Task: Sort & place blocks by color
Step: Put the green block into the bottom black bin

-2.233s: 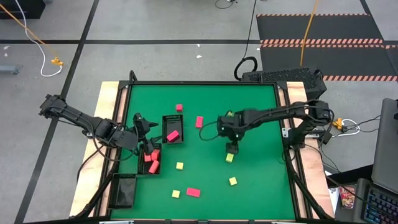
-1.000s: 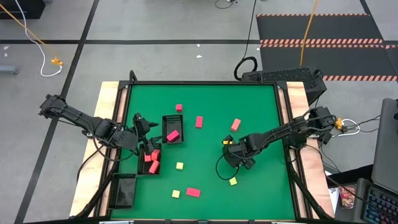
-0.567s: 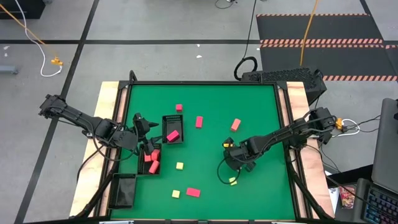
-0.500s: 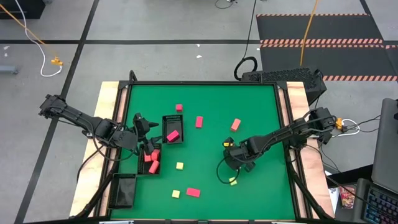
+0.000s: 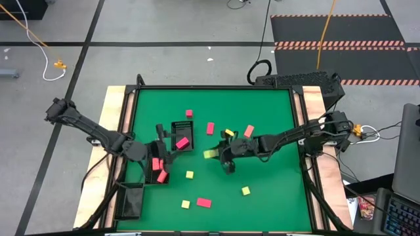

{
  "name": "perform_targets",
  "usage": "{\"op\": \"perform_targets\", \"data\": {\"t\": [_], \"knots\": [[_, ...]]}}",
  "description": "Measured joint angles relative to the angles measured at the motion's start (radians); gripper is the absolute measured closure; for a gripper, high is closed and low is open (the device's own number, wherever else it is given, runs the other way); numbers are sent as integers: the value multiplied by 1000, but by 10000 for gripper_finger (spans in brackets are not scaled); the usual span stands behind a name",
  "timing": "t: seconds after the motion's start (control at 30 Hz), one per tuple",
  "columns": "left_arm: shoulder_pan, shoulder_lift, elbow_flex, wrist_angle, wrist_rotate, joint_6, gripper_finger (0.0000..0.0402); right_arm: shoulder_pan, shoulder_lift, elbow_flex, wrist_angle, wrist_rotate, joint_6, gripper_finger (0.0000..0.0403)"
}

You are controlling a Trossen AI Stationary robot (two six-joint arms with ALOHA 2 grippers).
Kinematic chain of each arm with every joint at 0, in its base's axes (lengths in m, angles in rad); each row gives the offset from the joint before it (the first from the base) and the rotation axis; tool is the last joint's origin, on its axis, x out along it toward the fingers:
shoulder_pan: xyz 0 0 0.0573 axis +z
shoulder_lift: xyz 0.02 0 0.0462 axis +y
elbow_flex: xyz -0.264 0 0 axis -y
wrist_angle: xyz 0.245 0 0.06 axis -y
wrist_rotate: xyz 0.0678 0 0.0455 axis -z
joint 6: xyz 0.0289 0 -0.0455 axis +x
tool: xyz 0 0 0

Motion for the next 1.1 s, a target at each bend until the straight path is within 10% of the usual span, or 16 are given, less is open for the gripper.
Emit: {"op": "perform_targets", "data": {"t": [0.67, 1.1], "knots": [[34, 221, 0, 281, 92, 169, 110, -71, 35, 0, 311, -165, 174, 279], [49, 378, 0, 551, 35, 634, 110, -81, 34, 0, 323, -298, 363, 279]]}}
